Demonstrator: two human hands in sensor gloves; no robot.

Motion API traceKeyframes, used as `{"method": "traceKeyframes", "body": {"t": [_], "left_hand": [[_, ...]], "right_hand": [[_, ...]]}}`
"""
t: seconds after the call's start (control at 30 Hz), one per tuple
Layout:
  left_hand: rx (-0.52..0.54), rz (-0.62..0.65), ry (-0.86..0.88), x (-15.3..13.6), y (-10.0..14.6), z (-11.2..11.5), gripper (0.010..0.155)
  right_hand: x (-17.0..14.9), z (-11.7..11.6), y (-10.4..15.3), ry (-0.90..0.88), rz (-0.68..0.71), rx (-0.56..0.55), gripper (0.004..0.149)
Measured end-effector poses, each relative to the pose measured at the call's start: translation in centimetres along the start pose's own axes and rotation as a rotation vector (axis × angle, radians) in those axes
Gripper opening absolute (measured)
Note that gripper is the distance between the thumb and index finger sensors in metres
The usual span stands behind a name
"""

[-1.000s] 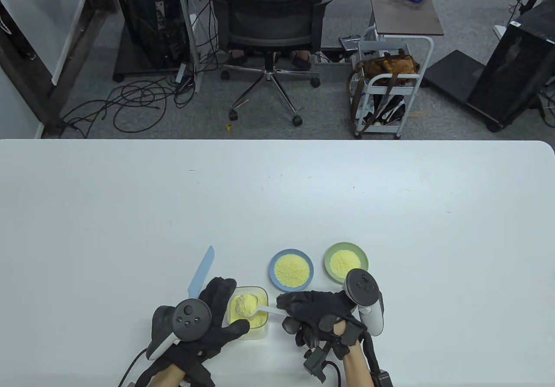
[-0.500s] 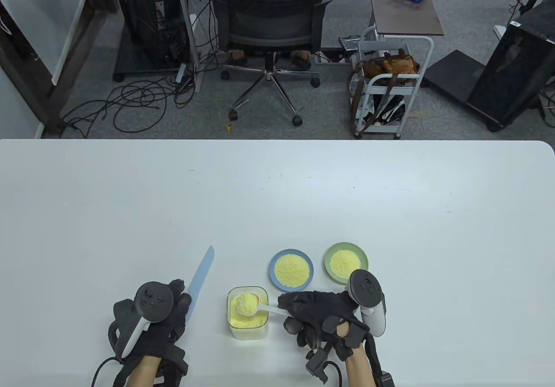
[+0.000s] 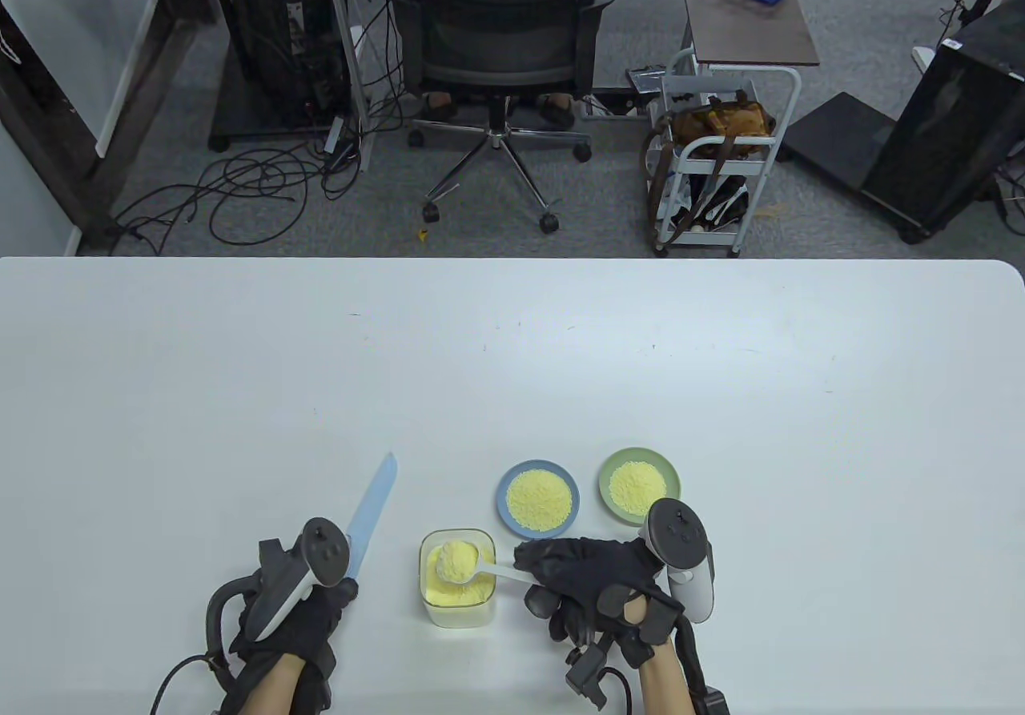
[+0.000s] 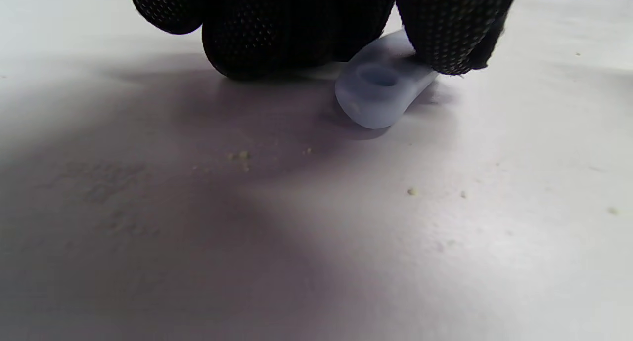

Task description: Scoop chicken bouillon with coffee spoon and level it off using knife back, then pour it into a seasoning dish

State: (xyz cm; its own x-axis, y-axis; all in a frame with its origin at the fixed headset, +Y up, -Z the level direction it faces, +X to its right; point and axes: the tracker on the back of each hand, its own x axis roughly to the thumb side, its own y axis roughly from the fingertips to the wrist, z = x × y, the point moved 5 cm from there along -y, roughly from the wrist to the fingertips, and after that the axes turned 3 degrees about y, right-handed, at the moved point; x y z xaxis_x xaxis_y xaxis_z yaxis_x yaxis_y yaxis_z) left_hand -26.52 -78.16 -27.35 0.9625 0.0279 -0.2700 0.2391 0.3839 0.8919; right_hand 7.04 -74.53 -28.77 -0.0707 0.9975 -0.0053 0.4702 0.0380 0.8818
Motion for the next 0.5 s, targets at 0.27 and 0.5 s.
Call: {"method": "traceKeyframes", "body": {"t": [0.27,0.5], "left_hand": [[0.004,0.021,0.012,0.5,-0.2,0.3,0.051],[0.028,0.116,0.216,0.3,0.6,-1.3,0.047]], "right_hand": [[0.0,0.2,0.1,0.004,0.002,-0.01,0.039],[-0.1,0.3,0.1,0.005,-0.005,-0.016,0.039]]}}
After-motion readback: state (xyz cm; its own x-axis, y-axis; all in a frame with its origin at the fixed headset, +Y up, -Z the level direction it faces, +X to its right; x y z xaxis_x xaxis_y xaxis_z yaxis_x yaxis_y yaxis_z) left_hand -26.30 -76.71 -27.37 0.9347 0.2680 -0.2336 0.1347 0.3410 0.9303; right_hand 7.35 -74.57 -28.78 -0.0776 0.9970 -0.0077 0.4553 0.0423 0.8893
